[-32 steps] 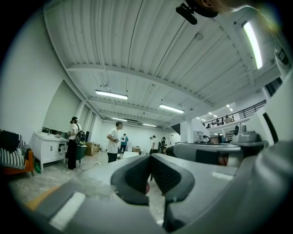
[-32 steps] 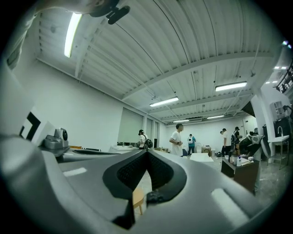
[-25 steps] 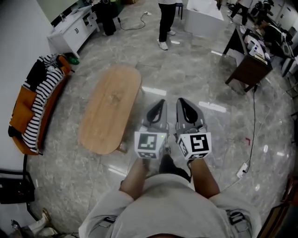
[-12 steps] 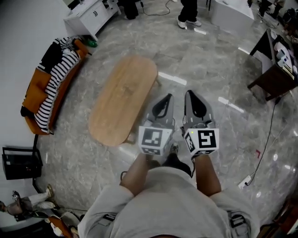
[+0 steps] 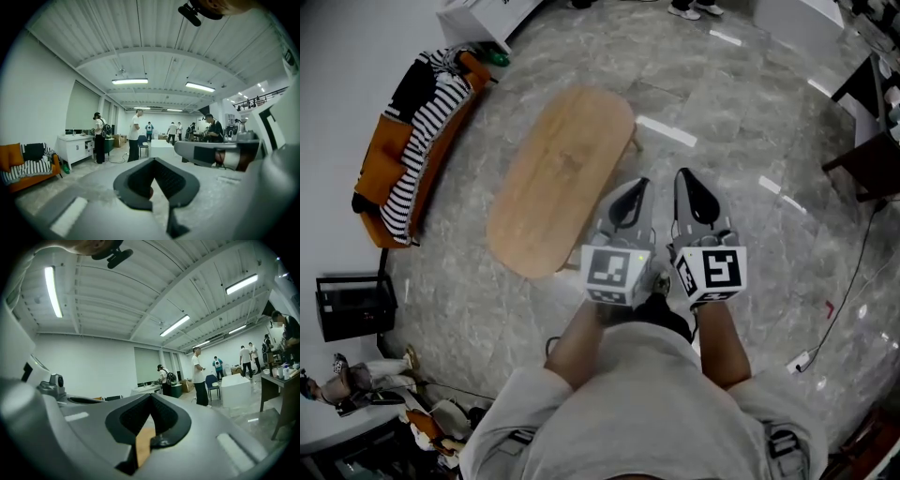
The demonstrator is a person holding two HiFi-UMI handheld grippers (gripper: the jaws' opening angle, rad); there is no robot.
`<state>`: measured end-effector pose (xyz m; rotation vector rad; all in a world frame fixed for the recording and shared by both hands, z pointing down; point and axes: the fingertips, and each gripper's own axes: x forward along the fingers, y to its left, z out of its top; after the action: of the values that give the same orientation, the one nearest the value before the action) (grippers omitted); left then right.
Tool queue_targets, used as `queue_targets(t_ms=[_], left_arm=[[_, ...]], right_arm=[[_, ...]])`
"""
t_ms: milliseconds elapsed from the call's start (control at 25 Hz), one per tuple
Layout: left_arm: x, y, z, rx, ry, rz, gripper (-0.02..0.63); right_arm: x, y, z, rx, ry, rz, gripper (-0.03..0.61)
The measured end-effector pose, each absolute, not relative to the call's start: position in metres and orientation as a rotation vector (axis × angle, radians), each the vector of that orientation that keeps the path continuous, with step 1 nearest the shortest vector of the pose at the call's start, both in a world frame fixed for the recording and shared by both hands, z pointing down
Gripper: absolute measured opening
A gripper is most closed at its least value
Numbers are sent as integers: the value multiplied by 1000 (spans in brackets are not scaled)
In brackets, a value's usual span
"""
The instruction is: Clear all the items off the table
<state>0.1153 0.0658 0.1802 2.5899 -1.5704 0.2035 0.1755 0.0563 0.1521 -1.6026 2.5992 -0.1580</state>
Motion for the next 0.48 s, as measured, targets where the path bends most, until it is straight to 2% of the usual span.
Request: queue_targets(t_ms=[240, 480], left_arm=[[95, 38, 210, 2545, -1579, 223, 21], [52, 1, 247, 2473, -1546, 244, 21]], right_arm=[[161, 29, 181, -1604, 2636, -196, 6], [109, -10, 219, -1608, 2716, -276, 6]])
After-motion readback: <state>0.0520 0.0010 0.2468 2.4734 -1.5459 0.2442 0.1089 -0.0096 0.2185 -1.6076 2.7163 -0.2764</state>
